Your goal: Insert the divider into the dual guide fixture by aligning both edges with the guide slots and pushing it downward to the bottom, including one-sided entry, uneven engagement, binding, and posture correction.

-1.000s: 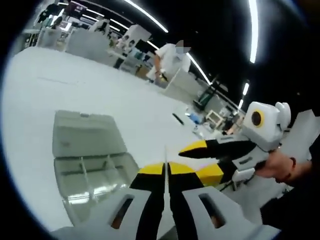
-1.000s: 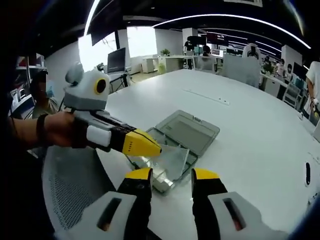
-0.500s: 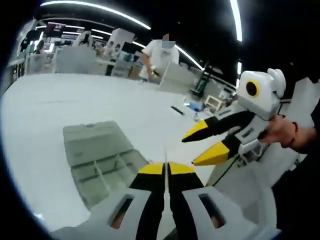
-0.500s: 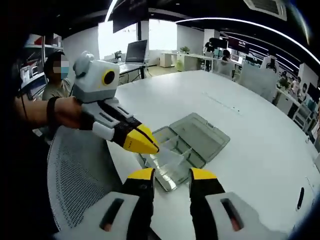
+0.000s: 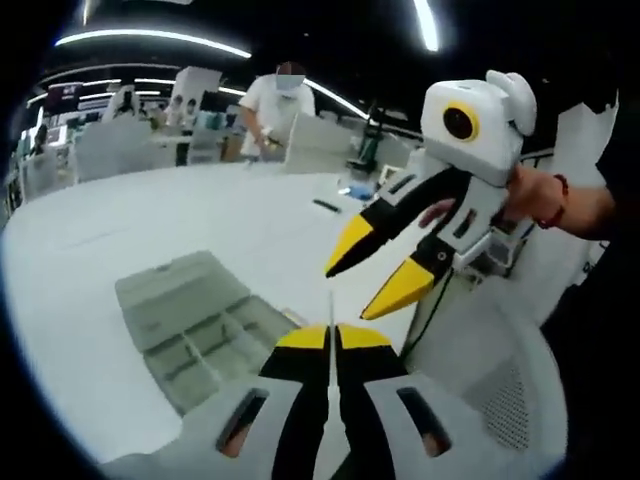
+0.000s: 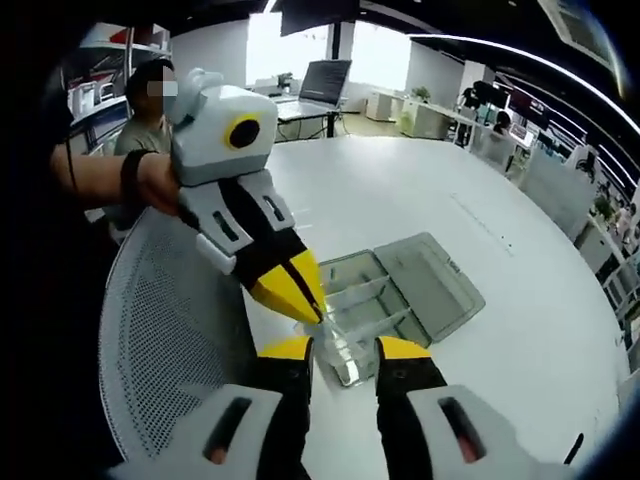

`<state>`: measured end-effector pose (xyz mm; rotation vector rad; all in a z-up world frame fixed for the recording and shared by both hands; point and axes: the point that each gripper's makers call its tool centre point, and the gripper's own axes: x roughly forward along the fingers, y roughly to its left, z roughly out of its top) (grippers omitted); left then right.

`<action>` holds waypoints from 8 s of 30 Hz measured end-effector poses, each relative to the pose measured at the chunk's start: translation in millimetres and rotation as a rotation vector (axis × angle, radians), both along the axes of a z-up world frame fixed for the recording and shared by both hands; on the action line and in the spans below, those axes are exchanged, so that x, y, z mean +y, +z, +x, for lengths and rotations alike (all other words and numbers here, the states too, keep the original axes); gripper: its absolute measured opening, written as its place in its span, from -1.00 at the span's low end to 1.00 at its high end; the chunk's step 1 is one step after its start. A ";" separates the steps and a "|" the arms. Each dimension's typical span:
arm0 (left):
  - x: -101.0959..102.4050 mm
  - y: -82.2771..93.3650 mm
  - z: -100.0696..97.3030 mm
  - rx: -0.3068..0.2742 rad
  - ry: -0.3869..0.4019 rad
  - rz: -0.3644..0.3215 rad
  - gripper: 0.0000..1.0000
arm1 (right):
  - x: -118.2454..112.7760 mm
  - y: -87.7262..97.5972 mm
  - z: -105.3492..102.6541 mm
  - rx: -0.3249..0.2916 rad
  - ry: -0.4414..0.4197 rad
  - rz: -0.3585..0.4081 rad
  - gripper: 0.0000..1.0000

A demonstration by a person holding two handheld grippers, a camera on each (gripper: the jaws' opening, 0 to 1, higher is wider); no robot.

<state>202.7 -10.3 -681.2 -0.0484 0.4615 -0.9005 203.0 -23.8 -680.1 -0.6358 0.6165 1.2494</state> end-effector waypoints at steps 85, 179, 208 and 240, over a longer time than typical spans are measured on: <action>35.3 -15.1 -2.7 -0.062 0.100 0.044 0.17 | 4.5 -26.4 43.9 0.015 0.341 -0.297 -1.00; 46.2 -27.5 -1.1 0.003 0.157 0.021 0.38 | 9.3 -75.6 55.4 0.051 0.417 -0.484 -1.00; 48.7 -27.9 -0.3 0.005 0.167 0.012 0.37 | 9.0 -88.7 55.7 0.105 0.386 -0.518 -1.00; 49.9 -26.5 -1.1 0.006 0.174 0.017 0.38 | 9.1 -104.4 55.0 0.119 0.352 -0.564 -1.00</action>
